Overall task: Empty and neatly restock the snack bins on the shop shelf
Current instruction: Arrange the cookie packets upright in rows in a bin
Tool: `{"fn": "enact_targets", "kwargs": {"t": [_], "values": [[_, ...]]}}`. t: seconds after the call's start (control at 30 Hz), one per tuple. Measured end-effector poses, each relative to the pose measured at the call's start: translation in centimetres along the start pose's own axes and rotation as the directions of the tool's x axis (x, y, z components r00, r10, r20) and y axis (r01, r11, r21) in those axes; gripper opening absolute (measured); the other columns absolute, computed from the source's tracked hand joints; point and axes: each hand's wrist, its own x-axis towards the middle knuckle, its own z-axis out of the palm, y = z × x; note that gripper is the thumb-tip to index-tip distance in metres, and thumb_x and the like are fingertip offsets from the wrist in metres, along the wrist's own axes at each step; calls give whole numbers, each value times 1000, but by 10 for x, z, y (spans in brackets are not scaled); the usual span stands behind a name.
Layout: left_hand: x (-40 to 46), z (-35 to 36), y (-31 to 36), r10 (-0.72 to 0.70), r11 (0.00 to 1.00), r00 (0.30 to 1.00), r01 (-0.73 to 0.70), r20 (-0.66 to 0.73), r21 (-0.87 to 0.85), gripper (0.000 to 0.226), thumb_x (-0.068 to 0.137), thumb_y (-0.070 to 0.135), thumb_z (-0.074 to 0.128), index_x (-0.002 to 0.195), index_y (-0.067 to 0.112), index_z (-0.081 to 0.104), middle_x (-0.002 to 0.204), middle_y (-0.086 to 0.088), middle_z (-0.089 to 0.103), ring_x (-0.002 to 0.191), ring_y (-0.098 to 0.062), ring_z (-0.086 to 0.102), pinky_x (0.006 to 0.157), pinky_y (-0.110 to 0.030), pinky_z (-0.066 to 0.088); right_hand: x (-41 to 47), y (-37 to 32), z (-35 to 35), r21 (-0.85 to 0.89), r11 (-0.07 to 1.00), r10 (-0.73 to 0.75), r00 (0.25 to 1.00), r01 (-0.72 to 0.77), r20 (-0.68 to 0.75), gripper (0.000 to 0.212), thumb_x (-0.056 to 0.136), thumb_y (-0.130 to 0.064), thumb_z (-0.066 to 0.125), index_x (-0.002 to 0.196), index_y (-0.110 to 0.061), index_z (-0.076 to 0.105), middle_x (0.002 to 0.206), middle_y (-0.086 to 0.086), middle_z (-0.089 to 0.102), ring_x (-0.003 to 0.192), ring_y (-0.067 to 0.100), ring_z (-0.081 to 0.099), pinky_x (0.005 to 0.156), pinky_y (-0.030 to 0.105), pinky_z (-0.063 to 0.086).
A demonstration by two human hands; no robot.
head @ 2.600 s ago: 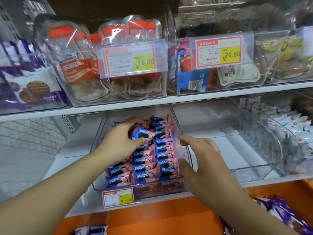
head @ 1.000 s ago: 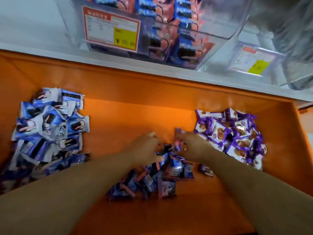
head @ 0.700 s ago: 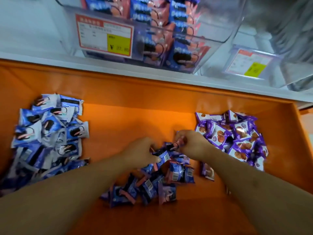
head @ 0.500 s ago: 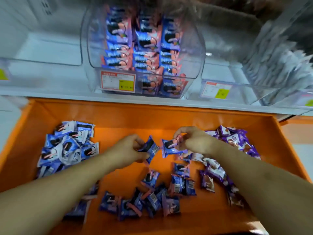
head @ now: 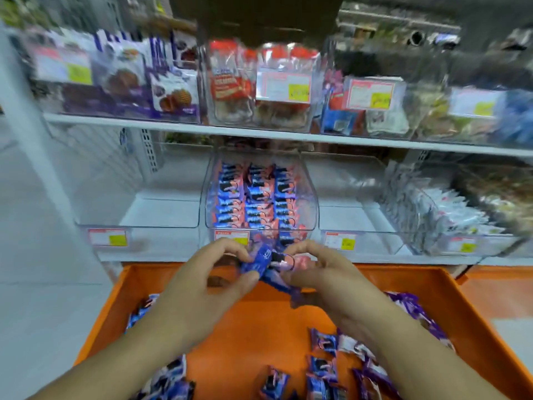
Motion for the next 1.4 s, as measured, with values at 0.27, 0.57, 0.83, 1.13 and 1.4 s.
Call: {"fn": "enact_targets", "kwargs": {"t": [0.27, 0.57, 0.83, 1.13, 1.4], "values": [[23, -18, 18, -111, 993, 989, 107, -95, -48, 50, 72, 45, 86, 115, 42, 61, 109, 30, 71, 77, 1, 64, 77, -27, 51, 15, -23, 3, 49, 994, -100, 993, 98, 59, 40, 79, 0, 82, 115, -17, 72, 84, 22, 60, 66, 29, 54, 66, 39, 55], [41, -33, 10, -59, 998, 986, 56, -154, -28, 57, 69, 26, 95, 113, 47, 65, 110, 15, 68, 93, -8, 72, 80, -30, 60, 37, -28, 2, 70, 992, -111, 993, 108, 39, 45, 72, -8, 76, 115, -23, 76, 92, 20, 69, 64, 23, 61, 70, 43, 55], [33, -42, 12, 38, 996, 984, -23, -173, 87, 56, 75, 22, 92, 118, 47, 66, 109, 21, 71, 87, 1, 67, 70, -10, 45, 28, -25, 2, 92, 989, -119, 993, 117, 23, 41, 89, 11, 65, 115, -19, 75, 109, 24, 74, 61, 20, 57, 70, 46, 53], [26, -44, 18, 10, 999, 982, 0, -188, 51, 43, 80, 32, 85, 116, 53, 70, 113, 18, 73, 86, -23, 68, 86, -49, 59, 16, -24, 2, 105, 982, -163, 986, 159, 38, 48, 70, -3, 72, 115, -20, 75, 104, 34, 68, 63, 27, 48, 67, 42, 54], [27, -41, 10, -20, 993, 989, 36, -145, 111, 42, 80, 35, 86, 114, 54, 69, 116, 27, 71, 111, 3, 64, 99, -40, 53, 19, -20, 3, 37, 981, -192, 981, 191, 39, 35, 80, -9, 80, 111, -26, 77, 80, 15, 67, 66, 26, 56, 69, 39, 55]]}}
